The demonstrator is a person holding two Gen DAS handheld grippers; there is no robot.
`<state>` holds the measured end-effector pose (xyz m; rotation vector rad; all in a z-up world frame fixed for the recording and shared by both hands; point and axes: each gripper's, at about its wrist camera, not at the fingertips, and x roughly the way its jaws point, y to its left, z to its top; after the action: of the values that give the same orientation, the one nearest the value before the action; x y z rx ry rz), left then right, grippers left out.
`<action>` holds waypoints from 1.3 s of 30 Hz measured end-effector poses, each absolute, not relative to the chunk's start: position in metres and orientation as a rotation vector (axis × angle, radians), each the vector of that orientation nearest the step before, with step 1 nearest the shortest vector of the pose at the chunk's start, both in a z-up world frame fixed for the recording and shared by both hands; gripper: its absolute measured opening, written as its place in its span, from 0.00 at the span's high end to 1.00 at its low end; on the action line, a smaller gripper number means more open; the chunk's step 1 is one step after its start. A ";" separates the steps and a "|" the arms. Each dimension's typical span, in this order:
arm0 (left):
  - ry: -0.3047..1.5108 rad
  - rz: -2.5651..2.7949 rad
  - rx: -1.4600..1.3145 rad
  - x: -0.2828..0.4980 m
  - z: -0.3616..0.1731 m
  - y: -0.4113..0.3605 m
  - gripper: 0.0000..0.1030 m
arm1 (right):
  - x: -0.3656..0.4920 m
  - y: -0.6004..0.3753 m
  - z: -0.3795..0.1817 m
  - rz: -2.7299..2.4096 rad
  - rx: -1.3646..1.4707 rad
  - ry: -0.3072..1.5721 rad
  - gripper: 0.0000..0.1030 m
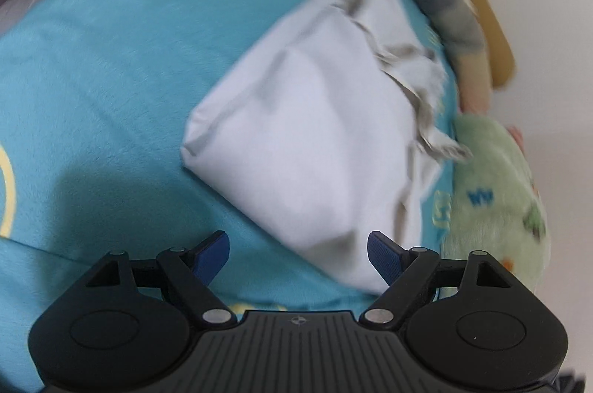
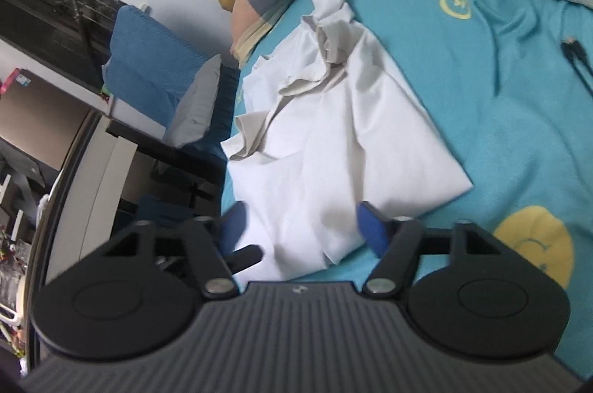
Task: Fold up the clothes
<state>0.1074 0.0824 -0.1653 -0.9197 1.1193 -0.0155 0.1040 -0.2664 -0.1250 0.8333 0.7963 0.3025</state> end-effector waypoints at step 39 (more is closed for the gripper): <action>0.973 0.095 -1.019 0.111 -0.168 0.104 0.89 | 0.093 -0.309 -0.193 0.048 1.357 0.861 0.25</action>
<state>0.1110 0.1043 -0.1675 -1.0191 0.9731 0.0946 0.0928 -0.3088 -0.1935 1.3568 0.8609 0.0477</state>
